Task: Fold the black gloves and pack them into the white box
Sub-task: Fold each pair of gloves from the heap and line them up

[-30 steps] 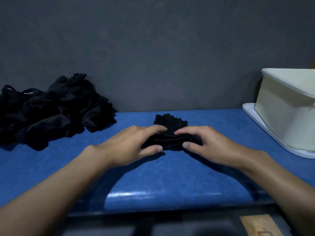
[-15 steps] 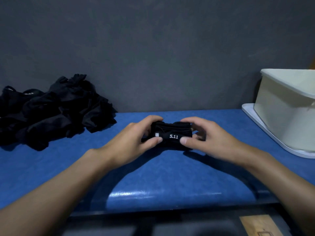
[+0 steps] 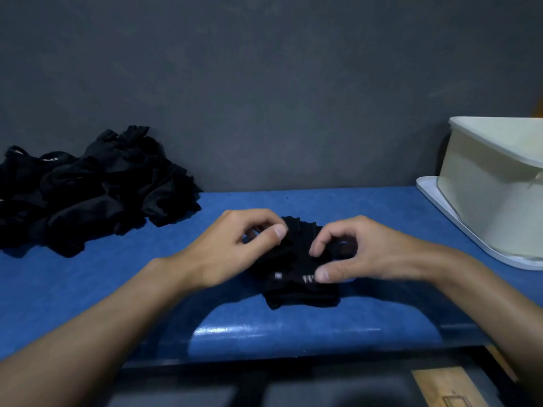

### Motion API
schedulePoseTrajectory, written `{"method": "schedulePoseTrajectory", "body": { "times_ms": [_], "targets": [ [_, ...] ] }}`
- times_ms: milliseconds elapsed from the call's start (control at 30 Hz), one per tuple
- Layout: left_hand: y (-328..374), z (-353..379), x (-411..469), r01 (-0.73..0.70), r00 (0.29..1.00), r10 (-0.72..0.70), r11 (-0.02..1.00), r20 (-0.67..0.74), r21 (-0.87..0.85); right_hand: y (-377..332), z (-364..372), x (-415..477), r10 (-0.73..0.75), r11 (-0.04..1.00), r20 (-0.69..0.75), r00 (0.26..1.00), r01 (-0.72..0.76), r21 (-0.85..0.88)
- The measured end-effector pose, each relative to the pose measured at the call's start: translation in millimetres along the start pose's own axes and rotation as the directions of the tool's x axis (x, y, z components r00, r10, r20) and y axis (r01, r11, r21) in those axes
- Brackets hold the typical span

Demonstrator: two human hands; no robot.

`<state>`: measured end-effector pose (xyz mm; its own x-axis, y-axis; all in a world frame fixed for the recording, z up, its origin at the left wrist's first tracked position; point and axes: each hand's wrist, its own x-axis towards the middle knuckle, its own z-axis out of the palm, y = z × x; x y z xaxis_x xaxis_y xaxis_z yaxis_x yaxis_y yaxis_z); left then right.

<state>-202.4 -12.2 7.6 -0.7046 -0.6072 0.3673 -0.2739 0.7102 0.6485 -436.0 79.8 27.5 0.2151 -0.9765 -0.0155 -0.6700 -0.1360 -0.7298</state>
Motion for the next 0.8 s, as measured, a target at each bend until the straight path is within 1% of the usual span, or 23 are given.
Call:
{"method": "schedulePoseTrajectory", "body": {
  "times_ms": [67,133,200,267,333,467,533,600,667,733,800],
  "targets": [
    [-6,2,1,-0.018,0.999,0.021,0.998,-0.037,0.066,0,2,1,-0.043,0.999,-0.090,0.995,0.046,0.026],
    [-12,4,2,-0.023,0.999,0.027,0.985,-0.020,0.172,4,5,4,-0.067,0.996,-0.193,0.979,0.075,0.037],
    [-15,5,1,0.034,0.999,-0.039,0.966,0.017,0.258,11,6,7,-0.032,0.999,-0.249,0.968,0.035,0.006],
    [-15,6,0,0.098,0.993,-0.114,0.949,0.037,0.299,19,7,7,0.020,0.997,-0.230,0.973,-0.037,-0.072],
    [-15,6,0,0.125,0.989,-0.144,0.938,0.035,0.322,21,7,6,0.045,0.990,-0.184,0.982,-0.069,-0.125],
    [-12,5,0,0.139,0.985,-0.168,0.914,0.046,0.380,18,9,5,0.050,0.989,-0.221,0.974,-0.080,-0.128],
    [-11,6,1,0.122,0.988,-0.151,0.913,0.043,0.389,16,10,5,0.055,0.983,-0.244,0.968,-0.095,-0.156],
    [-10,7,1,0.095,0.994,-0.108,0.930,0.016,0.355,13,10,6,0.058,0.985,-0.262,0.963,-0.098,-0.144],
    [-9,8,2,0.080,0.997,-0.082,0.947,-0.009,0.311,12,9,7,0.069,0.995,-0.288,0.955,-0.085,-0.045],
    [-9,8,2,0.087,0.996,-0.087,0.960,-0.012,0.267,13,8,8,0.095,0.995,-0.304,0.948,-0.081,0.061],
    [-9,8,2,0.104,0.994,-0.106,0.965,-0.002,0.240,16,9,8,0.119,0.991,-0.291,0.949,-0.095,0.098]
  ]
}}
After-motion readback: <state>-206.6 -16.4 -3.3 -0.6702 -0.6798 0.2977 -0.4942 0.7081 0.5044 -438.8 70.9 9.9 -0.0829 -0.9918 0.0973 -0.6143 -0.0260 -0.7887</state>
